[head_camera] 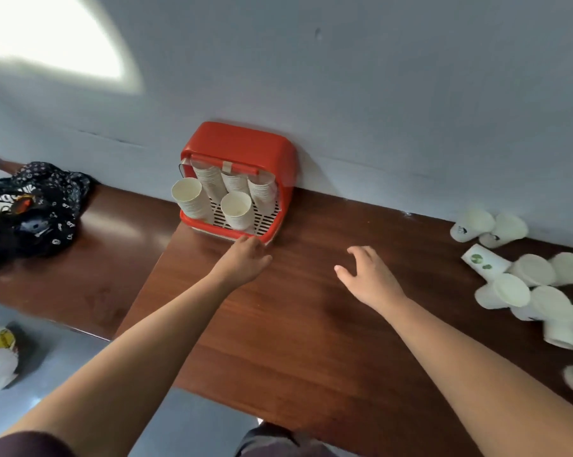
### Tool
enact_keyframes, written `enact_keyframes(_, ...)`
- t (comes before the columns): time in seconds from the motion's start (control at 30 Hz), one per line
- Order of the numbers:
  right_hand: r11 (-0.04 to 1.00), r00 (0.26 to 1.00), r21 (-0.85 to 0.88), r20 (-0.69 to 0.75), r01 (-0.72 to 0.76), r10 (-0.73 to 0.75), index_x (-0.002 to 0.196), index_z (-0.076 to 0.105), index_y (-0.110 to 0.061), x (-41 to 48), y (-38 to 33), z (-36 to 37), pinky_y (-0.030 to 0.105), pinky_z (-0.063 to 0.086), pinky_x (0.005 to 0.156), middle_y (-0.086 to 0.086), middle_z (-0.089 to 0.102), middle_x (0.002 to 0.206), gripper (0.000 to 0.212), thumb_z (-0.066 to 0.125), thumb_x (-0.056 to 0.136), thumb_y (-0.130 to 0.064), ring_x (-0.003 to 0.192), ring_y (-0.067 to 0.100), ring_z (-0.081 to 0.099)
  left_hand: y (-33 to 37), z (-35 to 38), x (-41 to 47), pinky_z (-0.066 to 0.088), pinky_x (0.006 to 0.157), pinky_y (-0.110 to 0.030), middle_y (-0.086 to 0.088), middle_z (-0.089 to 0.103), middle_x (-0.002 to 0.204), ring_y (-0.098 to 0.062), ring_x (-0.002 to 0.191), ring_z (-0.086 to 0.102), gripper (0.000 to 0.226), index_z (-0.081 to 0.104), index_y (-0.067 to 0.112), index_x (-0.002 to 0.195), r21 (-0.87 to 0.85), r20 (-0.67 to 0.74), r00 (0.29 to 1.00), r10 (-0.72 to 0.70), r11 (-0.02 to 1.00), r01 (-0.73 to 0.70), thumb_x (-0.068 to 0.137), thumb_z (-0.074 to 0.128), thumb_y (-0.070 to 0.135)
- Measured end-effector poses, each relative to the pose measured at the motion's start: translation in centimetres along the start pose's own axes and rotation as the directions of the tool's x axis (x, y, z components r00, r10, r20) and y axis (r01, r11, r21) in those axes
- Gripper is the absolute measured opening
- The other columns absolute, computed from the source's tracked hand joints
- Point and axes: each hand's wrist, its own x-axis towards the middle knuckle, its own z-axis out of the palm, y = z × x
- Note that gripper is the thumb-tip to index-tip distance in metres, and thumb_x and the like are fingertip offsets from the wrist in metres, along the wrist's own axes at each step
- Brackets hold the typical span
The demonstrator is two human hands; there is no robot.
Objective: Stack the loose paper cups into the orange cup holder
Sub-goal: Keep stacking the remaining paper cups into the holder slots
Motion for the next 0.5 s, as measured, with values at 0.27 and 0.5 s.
enact_keyframes(0.27,0.976,0.959,0.057,-0.182,-0.209,0.216,0.140,0.045,-0.013,-16.5,18.3,-9.8,0.038,0.042,0.105,0.006,0.046,0.140,0.061,0.055,0.093,-0.051,0.128,0.023,0.048,18.4,12.2,-7.4,0.040,0.094,-0.025,-0.001,0.054,0.122,-0.018,0.112,0.055,0.043,0.058,0.016,0.128,0.038,0.113,0.965,0.235,0.970,-0.241,0.092,0.063,0.040)
enact_keyframes(0.5,0.889,0.817,0.195,-0.349,-0.416,0.459,0.132,0.052,-0.012,-31.8,31.3,-15.1,0.039,0.044,0.096,0.011,0.052,0.131,0.053,0.063,0.090,-0.041,0.117,0.027,0.054,32.9,23.8,-14.0,0.044,0.099,-0.029,0.001,0.054,0.125,-0.015,0.116,0.054,0.044,0.056,0.019,0.129,0.003,0.270,0.856,0.441,0.888,-0.459,0.092,0.063,0.042)
